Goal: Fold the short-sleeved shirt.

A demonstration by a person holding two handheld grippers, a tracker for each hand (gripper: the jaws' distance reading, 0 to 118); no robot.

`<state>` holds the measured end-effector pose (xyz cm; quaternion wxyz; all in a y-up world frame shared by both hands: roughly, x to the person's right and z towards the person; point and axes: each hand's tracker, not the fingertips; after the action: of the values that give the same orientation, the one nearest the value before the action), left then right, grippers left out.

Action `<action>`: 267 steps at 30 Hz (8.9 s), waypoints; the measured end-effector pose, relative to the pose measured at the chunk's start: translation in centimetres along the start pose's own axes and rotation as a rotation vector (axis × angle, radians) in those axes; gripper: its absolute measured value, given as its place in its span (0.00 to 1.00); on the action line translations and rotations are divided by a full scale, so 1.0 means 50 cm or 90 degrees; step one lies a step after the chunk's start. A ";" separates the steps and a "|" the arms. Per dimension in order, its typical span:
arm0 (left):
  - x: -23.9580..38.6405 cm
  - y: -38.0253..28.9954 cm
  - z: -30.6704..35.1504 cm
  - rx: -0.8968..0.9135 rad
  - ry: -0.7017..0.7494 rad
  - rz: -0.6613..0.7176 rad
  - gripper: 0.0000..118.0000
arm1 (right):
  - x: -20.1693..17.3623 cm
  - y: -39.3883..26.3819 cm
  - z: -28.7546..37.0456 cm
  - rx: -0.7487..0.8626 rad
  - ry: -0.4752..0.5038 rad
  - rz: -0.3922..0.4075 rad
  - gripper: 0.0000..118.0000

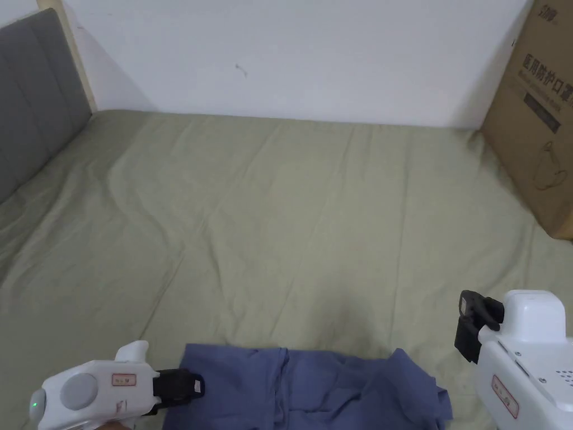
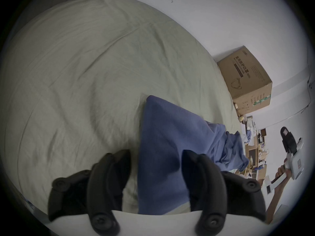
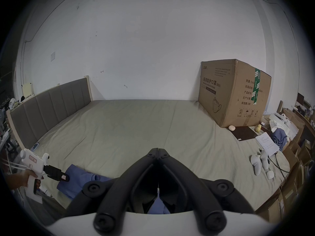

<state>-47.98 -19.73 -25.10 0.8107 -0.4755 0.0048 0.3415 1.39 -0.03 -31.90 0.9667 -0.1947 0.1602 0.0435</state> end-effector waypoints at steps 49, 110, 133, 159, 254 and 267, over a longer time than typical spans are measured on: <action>0.545 -0.145 -0.134 -0.101 0.134 -0.365 0.06 | 0.089 -0.011 0.074 0.032 -0.016 -0.039 0.00; 0.538 -0.242 -0.127 0.192 0.039 -0.372 0.00 | 0.150 -0.016 0.105 0.027 -0.048 -0.060 0.00; 0.468 -0.048 0.367 0.587 0.146 -0.395 0.00 | -0.010 0.108 0.162 0.173 -0.027 -0.009 0.00; 0.378 -0.066 0.390 0.577 0.152 -0.340 0.00 | -0.182 -0.097 -0.055 0.019 0.062 0.025 0.00; 0.083 0.248 0.473 0.329 0.274 -0.103 0.64 | -0.097 0.029 -0.106 0.068 0.075 -0.031 0.00; 0.361 0.130 0.535 0.589 0.242 -0.299 0.63 | -0.031 0.173 0.044 0.213 -0.014 0.003 0.00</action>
<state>-46.24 12.95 -21.42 0.9743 -0.1109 0.1946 0.0219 -0.71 8.74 -32.62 0.9873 -0.0298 0.1548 0.0207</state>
